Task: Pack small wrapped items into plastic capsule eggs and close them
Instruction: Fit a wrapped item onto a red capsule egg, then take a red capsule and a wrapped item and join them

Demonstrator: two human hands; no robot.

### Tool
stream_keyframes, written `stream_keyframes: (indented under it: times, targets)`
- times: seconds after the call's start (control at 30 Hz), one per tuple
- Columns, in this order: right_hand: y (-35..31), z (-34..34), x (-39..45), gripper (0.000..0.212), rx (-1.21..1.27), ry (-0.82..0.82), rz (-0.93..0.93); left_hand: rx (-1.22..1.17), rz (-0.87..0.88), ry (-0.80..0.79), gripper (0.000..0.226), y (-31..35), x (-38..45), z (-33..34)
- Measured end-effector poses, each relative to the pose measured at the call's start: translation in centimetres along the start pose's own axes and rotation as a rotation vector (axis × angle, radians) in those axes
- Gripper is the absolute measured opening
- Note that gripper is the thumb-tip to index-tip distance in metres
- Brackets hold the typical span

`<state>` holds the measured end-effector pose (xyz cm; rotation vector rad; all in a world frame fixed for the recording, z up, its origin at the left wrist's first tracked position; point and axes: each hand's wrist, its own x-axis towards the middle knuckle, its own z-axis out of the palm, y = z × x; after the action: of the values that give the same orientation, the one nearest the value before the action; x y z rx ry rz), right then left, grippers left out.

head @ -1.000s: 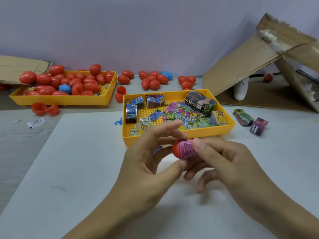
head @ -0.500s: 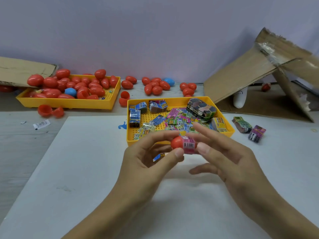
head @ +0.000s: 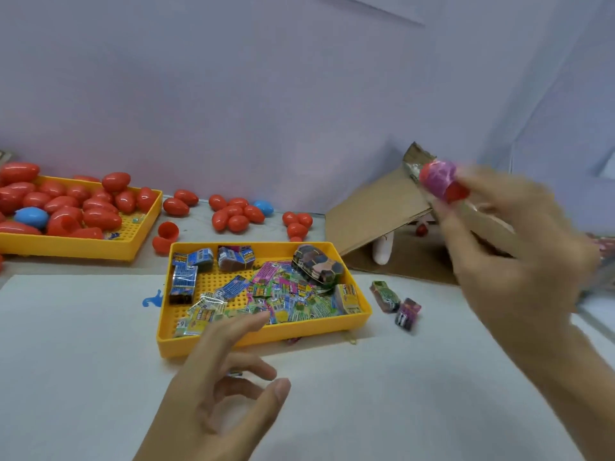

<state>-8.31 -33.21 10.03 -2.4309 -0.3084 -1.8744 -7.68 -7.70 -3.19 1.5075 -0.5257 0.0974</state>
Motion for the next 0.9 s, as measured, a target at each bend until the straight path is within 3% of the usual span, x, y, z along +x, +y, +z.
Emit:
stream_keyframes:
  times: [0.03,0.1,0.17,0.2,0.3,0.47,0.5,0.57,0.63,0.77,0.9]
  targets:
    - [2.1,0.0,1.2,0.02,-0.12,-0.041,0.084,-0.005,-0.01,0.002,0.057,0.1,0.1,0.0]
    - [5.3,0.0,3.2,0.028,-0.337,-0.339,0.344,-0.005,-0.022,0.011,0.055,0.1,0.2,0.1]
    - [5.8,0.1,3.4,0.035,-0.379,-0.602,0.551,0.013,-0.019,0.019,0.055,0.1,0.3,0.1]
    - [5.2,0.2,2.9,0.035,-0.326,-0.616,0.53,0.008,-0.02,0.019,0.055,0.2,0.4,0.1]
    - [-1.0,0.6,-0.2,0.021,0.049,-0.564,0.359,0.029,-0.01,0.034,0.053,0.0,0.4,0.1]
    - [-11.2,3.2,-6.1,0.012,0.859,-0.888,0.794,0.064,0.041,0.089,0.042,0.7,0.4,0.0]
    - [-12.4,3.7,-7.1,0.013,0.961,-0.89,0.89,0.047,0.034,0.108,0.036,1.1,0.8,0.1]
    - [-13.6,4.2,-8.3,0.018,1.112,-0.821,1.094,0.038,-0.02,0.192,0.045,1.9,1.5,-0.5]
    - [-13.6,4.5,-9.0,0.018,1.153,-0.736,1.199,0.097,0.081,0.236,0.032,2.6,2.3,-2.5]
    - [-13.2,5.4,-9.8,0.03,1.198,-0.633,1.231,0.229,0.099,0.472,0.018,1.3,4.5,-6.8]
    - [-13.4,6.1,-10.3,0.03,1.18,-0.661,1.166,0.522,0.08,0.463,0.019,-0.4,8.2,-8.9]
